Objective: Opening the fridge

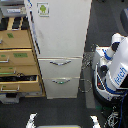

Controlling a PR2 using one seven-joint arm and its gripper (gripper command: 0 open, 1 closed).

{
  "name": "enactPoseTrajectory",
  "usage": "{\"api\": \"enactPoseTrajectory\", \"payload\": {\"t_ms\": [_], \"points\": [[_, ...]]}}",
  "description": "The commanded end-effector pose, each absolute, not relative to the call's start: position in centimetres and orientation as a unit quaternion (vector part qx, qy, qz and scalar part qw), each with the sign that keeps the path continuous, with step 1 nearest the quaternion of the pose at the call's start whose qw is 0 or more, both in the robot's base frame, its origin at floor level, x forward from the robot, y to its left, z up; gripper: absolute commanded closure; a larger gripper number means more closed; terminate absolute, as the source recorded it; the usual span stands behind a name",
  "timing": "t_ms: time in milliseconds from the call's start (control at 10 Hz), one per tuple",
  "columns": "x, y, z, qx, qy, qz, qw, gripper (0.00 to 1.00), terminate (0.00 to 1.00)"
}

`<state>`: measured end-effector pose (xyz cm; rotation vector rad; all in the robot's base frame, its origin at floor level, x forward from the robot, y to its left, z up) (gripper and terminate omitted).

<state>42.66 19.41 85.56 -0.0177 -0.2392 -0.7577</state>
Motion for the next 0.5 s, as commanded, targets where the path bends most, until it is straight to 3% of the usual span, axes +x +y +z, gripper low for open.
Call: {"api": "enactPoseTrajectory", "payload": {"t_ms": [100, 500], "points": [[52.5, 19.5, 89.3, -0.002, -0.142, -0.334, 0.932, 0.0, 0.0], [57.9, 20.3, 91.5, 0.016, -0.151, -0.308, 0.939, 0.0, 0.0]]}}
